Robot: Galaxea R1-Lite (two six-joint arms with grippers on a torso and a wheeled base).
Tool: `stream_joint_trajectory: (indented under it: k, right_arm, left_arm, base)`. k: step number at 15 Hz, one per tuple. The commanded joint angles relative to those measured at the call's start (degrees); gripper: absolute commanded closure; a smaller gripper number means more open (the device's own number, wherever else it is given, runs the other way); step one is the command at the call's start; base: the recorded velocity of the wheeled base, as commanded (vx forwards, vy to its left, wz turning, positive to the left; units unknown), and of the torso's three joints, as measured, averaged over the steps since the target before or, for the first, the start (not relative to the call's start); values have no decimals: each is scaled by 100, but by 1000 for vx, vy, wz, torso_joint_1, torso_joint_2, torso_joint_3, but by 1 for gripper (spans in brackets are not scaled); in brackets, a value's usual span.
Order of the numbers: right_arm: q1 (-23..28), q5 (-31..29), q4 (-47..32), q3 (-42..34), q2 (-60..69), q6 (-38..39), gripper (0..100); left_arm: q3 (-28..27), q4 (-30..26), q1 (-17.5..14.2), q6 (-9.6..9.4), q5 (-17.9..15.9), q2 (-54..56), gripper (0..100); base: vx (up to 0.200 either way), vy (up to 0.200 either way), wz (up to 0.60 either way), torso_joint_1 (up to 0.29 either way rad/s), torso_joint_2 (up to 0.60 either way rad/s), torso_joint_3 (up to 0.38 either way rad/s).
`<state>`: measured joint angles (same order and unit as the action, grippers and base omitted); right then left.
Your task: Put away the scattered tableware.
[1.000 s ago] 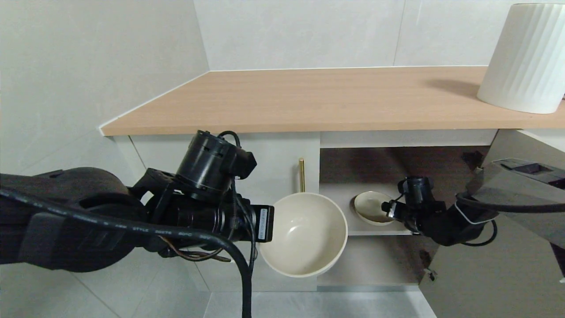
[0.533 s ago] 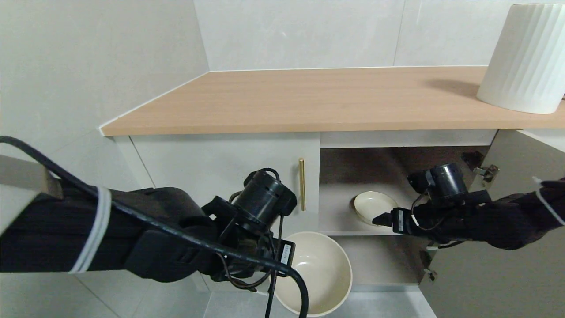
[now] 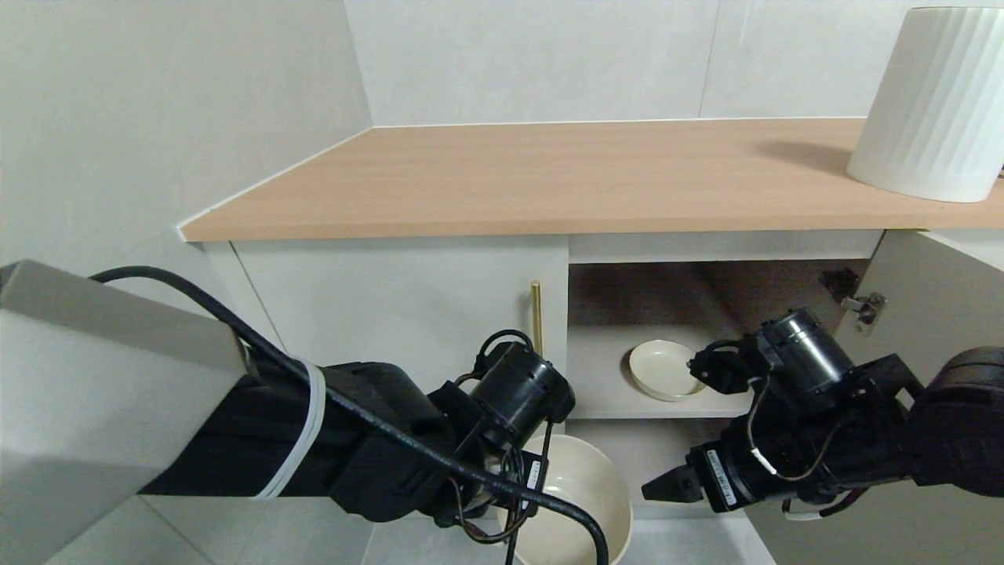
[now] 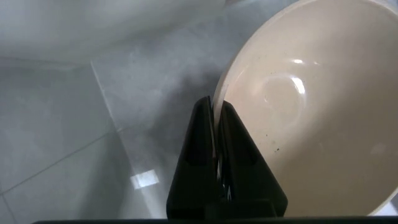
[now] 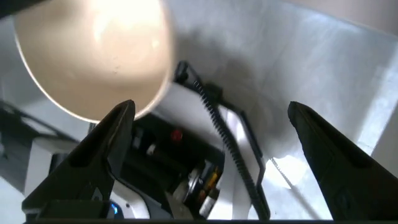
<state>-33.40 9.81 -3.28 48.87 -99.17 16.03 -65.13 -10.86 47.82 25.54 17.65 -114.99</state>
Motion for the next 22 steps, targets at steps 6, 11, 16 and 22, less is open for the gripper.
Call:
stream_joint_trajectory:
  k: [6, 11, 16, 22]
  right_arm:
    - [-307, -208, 398, 61, -850, 111, 0]
    - [-395, -419, 706, 61, -964, 313, 0]
    - [-395, -410, 715, 61, -981, 313, 100]
    - [-395, -419, 715, 61, -1043, 313, 100]
  left_arm:
    - [-26, -4, 148, 39, 1, 144, 100]
    - [-26, -4, 219, 39, 1, 109, 100]
    - [-26, -4, 236, 48, 1, 91, 100]
    - [-26, 5, 236, 48, 1, 82, 100]
  base:
    - [0, 0, 0, 0, 0, 0]
    - [0, 0, 0, 0, 0, 0]
    - [0, 0, 0, 0, 0, 0]
    - [0, 0, 0, 0, 0, 0]
